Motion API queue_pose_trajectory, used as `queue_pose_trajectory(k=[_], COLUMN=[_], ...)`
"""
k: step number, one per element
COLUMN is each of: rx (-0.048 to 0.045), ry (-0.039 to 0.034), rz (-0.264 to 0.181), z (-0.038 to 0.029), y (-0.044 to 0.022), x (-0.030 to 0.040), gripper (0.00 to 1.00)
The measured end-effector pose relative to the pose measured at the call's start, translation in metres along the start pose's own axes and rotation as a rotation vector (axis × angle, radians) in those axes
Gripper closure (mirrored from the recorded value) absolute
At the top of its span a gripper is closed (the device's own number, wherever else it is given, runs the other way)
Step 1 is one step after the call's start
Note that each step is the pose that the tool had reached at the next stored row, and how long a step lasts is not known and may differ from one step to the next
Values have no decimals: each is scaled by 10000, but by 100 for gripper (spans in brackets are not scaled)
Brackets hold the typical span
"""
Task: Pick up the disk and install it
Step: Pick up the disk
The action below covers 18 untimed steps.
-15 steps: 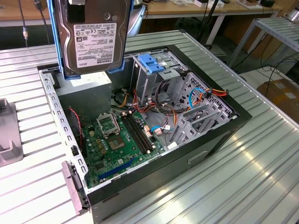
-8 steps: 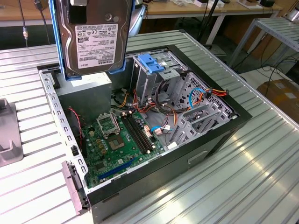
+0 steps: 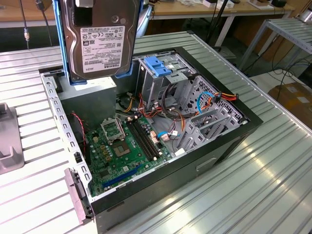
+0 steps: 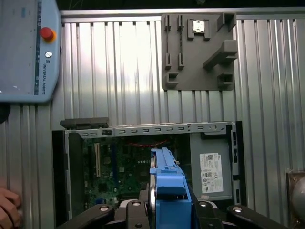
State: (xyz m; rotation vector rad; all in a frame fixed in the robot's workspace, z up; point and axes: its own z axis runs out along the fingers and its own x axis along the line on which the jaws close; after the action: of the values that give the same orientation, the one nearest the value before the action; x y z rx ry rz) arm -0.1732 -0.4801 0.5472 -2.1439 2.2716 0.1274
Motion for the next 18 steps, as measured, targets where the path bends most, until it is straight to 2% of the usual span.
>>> queue_pose_trajectory(k=[18], rx=[0], ry=[0], rz=[0], z=[-4], y=[-34], x=[62], gripper=[63])
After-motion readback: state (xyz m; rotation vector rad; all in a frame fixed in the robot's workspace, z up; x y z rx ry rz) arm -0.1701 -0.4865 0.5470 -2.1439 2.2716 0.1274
